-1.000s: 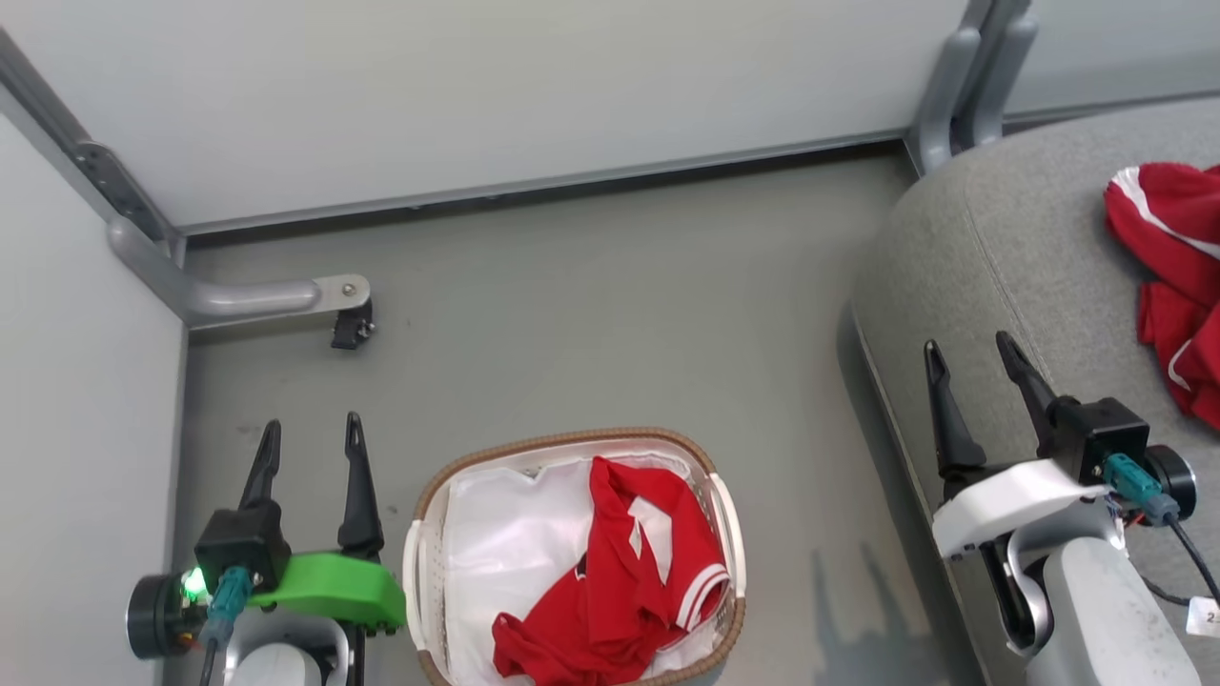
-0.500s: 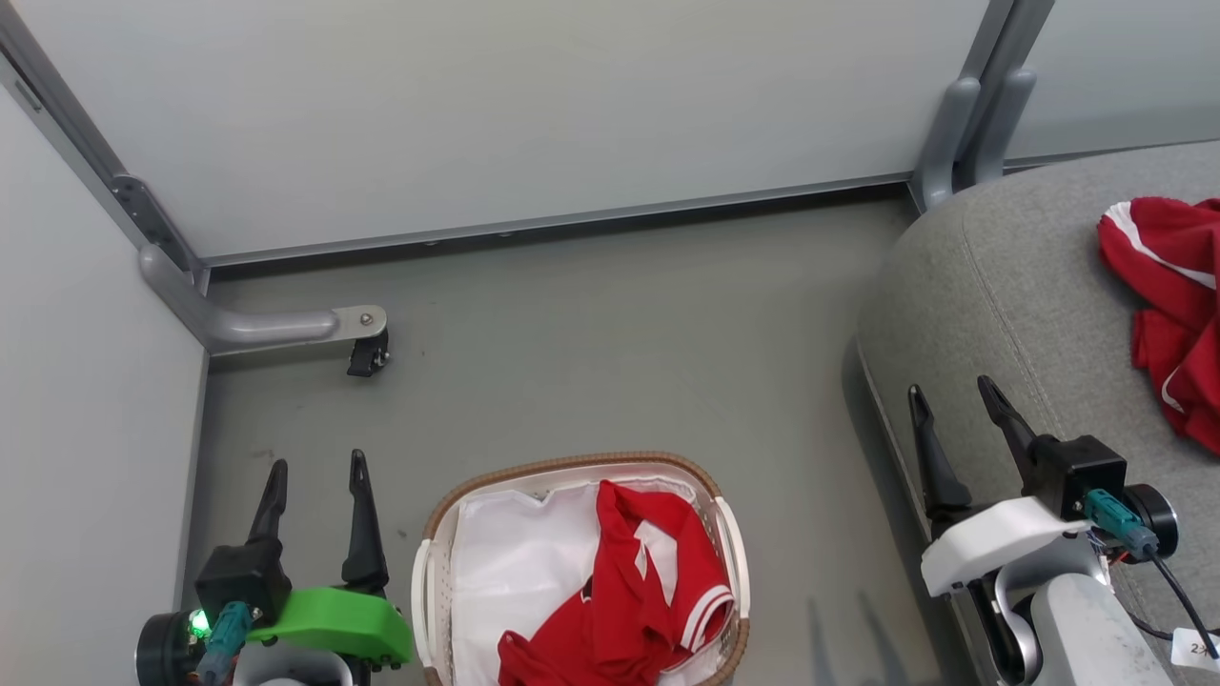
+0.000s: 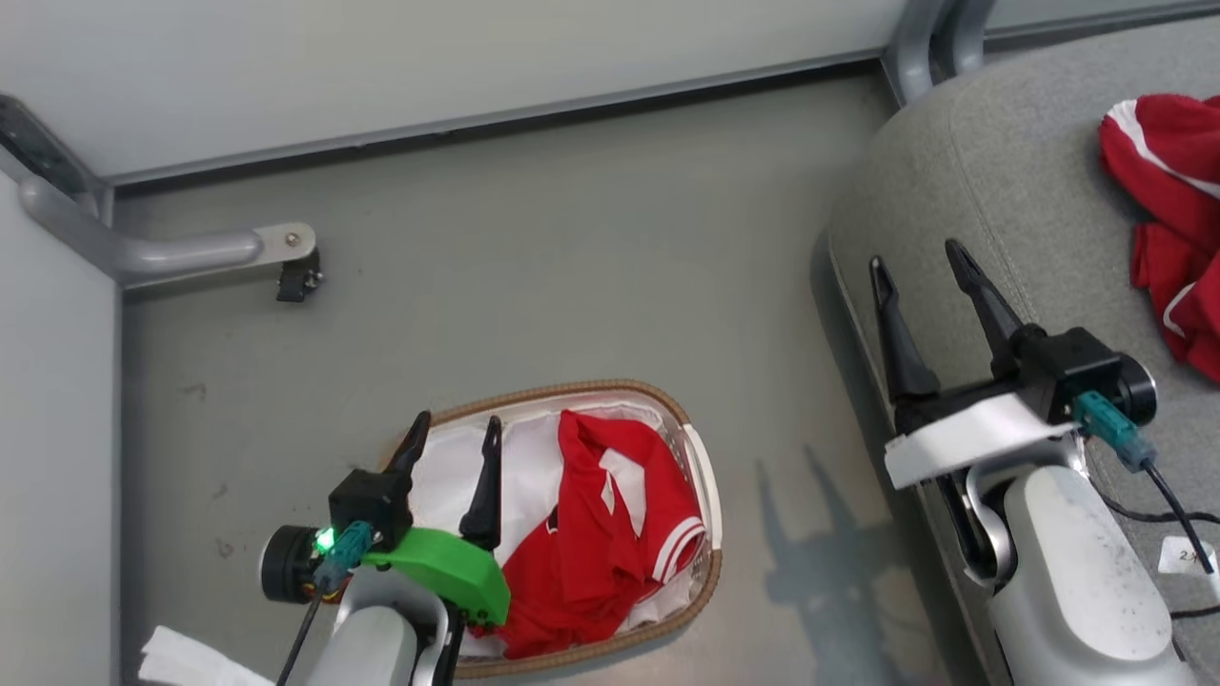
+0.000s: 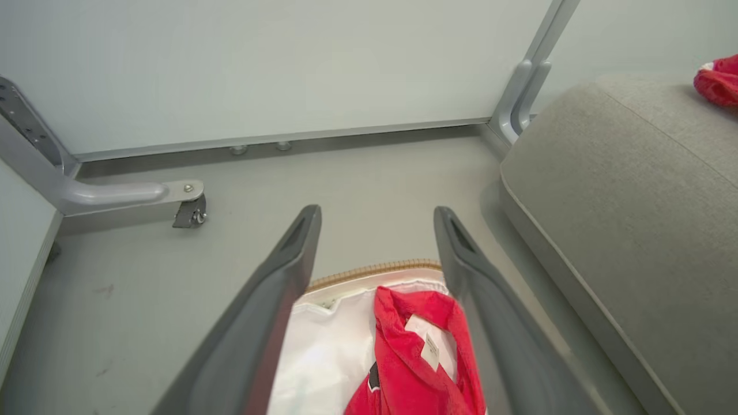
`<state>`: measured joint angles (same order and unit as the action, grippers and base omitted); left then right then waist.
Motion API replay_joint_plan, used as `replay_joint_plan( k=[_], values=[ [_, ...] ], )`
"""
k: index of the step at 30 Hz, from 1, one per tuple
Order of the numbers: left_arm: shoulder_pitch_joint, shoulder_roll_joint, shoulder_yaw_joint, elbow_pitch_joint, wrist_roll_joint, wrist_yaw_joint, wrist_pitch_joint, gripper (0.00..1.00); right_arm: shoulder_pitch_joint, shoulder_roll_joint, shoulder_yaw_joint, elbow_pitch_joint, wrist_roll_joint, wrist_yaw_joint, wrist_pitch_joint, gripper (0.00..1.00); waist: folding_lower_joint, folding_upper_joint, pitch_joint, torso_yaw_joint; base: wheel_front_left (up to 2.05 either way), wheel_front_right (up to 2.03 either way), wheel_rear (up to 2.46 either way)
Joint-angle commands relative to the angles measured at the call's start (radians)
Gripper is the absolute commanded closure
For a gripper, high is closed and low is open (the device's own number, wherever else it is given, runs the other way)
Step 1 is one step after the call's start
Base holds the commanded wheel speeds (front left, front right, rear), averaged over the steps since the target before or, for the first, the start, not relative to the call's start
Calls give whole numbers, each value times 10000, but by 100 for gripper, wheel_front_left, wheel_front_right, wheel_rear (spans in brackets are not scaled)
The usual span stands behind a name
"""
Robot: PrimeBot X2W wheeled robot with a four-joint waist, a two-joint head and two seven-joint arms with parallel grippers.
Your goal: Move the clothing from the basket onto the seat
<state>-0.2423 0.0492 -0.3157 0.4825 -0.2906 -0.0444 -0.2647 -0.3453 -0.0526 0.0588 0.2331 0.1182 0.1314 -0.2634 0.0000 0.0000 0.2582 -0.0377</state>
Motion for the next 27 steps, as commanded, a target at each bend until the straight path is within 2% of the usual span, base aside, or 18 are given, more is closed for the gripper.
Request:
replay_joint_plan(
  k=[1, 18, 27],
  values=[
    [-453, 37, -161, 307, -79, -68, 5, 0, -279, -14, 106, -147, 76, -14, -22, 0, 0, 0, 1181, -819, 0, 0, 0],
    [-3407, 54, -1872, 4715, -922, -371, 5, 0, -1605, 11, 1013, -1927, 640, -14, -22, 0, 0, 0, 4079, -2321, 0, 0, 0],
    [-4476, 53, -2520, 6464, -1374, -613, 22, 0, -2028, 15, 1233, -2381, 745, -14, -22, 0, 0, 0, 5176, -2676, 0, 0, 0]
  ],
)
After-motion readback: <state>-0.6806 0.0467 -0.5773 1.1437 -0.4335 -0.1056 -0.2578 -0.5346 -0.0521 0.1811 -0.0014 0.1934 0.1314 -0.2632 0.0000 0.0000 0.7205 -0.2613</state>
